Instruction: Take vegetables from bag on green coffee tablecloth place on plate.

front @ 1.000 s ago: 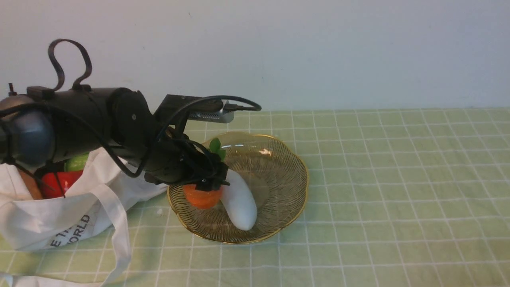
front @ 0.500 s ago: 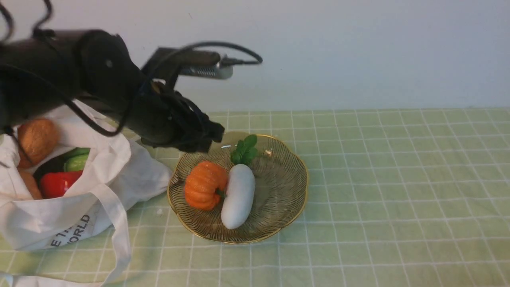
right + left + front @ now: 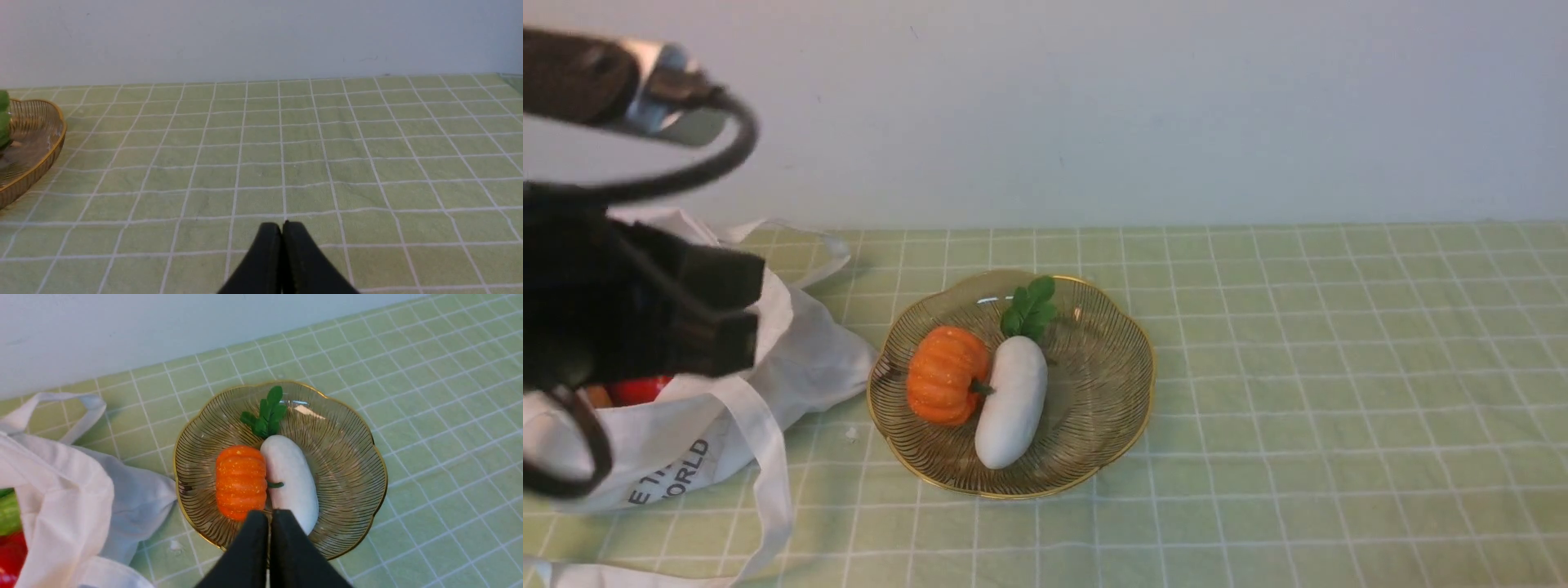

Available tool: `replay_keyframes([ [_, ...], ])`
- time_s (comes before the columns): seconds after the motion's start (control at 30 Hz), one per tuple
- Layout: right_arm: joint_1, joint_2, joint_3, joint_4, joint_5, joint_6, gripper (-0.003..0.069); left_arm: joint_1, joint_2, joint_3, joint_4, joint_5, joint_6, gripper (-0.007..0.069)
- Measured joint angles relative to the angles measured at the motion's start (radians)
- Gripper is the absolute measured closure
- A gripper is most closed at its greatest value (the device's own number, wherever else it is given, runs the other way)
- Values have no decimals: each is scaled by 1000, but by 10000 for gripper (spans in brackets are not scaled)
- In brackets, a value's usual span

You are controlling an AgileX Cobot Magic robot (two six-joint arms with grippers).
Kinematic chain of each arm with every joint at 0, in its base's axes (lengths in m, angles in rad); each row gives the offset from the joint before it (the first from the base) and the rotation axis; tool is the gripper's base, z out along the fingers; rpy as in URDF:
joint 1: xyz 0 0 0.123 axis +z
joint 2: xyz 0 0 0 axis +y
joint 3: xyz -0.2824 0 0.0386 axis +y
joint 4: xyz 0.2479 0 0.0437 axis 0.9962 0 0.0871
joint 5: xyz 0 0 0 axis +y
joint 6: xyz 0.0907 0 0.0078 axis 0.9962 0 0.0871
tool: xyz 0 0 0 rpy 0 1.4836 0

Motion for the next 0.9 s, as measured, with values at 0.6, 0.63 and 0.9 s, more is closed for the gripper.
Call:
replay_keyframes([
  [0.6, 0, 0, 0, 0, 0, 0, 673, 0, -300, 154, -51, 12, 25, 629],
  [0.63, 0, 0, 0, 0, 0, 0, 673, 0, -300, 154, -40, 11, 26, 629],
  [0.9, 0, 0, 0, 0, 0, 0, 673, 0, -303, 154, 174, -14, -72, 629],
])
